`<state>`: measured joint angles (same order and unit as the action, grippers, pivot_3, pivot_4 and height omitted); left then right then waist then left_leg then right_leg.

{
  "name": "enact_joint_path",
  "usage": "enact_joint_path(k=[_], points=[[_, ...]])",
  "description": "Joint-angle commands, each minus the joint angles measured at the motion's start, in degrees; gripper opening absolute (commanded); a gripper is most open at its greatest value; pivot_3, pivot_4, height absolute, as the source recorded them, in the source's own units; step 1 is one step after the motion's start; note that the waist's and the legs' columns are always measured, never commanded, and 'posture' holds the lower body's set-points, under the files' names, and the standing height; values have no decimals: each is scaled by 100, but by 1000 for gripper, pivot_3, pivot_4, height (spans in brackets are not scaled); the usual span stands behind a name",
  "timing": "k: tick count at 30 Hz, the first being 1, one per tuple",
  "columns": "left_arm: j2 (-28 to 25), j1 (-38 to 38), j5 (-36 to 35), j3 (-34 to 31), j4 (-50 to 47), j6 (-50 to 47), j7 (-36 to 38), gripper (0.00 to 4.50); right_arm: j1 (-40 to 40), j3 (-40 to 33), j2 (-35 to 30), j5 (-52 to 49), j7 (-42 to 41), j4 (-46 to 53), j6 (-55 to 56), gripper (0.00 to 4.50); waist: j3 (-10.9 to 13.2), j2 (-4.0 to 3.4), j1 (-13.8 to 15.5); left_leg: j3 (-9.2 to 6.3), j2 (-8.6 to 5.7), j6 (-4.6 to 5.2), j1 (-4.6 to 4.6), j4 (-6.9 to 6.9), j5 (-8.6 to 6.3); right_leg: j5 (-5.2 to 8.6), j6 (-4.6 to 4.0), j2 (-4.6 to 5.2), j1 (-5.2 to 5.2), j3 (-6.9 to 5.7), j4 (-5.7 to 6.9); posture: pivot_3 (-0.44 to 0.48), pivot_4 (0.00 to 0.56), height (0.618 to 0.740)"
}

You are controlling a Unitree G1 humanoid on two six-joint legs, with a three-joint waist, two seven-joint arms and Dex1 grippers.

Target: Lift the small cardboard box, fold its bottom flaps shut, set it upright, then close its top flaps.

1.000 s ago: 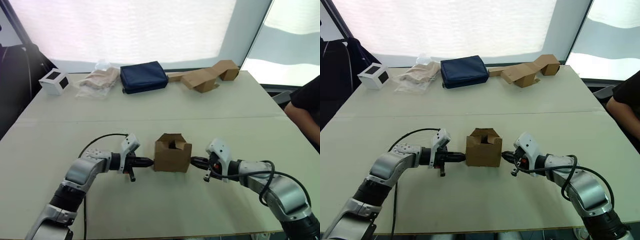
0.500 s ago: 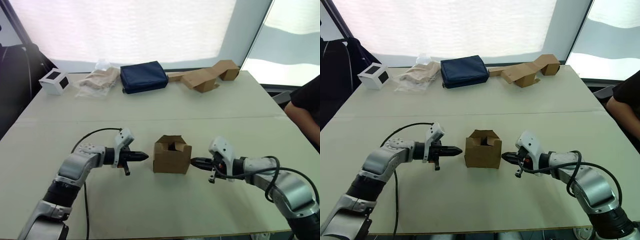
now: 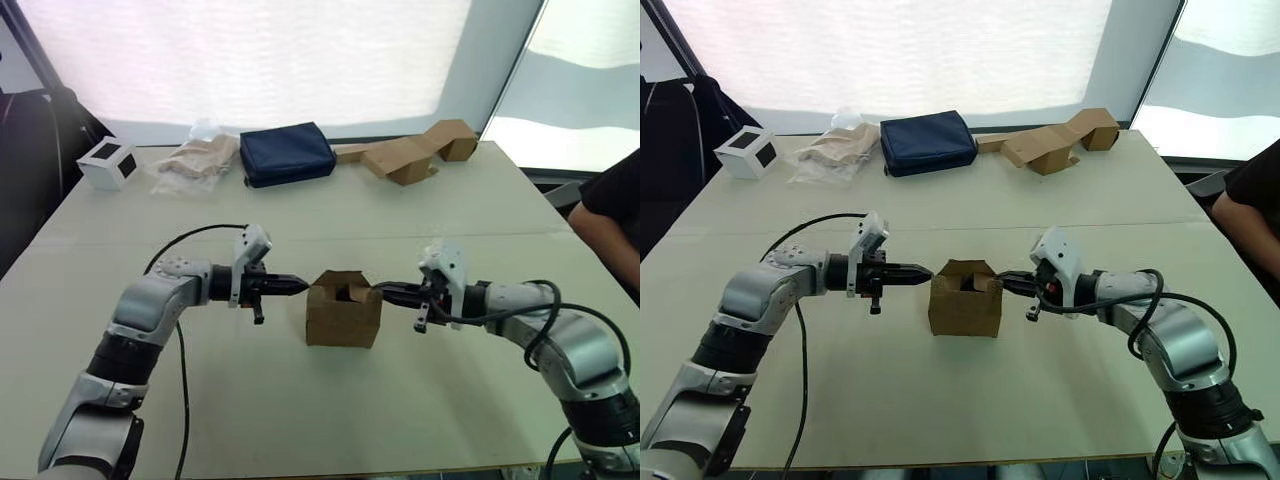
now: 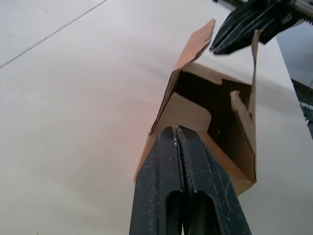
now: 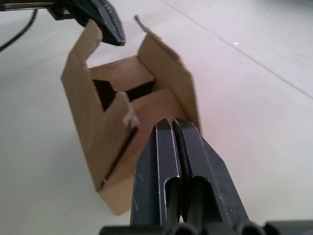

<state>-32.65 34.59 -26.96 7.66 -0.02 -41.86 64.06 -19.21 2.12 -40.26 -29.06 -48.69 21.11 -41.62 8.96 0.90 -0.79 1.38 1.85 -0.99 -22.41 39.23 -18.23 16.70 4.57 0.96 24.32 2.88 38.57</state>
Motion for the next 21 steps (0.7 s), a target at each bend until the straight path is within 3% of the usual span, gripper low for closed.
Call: enact_joint_path(k=[1,13,21], points=[[73,65,-22,15,-163,86,-38,11,-72,20,41,-30,2,142,48,0,0,0,4,0,0,0,0,0,0,0,0,1,0,0,0,0,150,740],[199,-15,495,518,-4,643,-55,11,-258,405,173,281,-68,-272,270,0,0,0,-1,1,-1,0,0,0,0,0,0,-1,0,0,0,0,150,740],[278,30,577,473,184,801,-105,11,-442,434,259,366,-125,-451,322,0,0,0,4,1,-1,0,0,0,0,0,0,0,0,0,0,0,150,740]])
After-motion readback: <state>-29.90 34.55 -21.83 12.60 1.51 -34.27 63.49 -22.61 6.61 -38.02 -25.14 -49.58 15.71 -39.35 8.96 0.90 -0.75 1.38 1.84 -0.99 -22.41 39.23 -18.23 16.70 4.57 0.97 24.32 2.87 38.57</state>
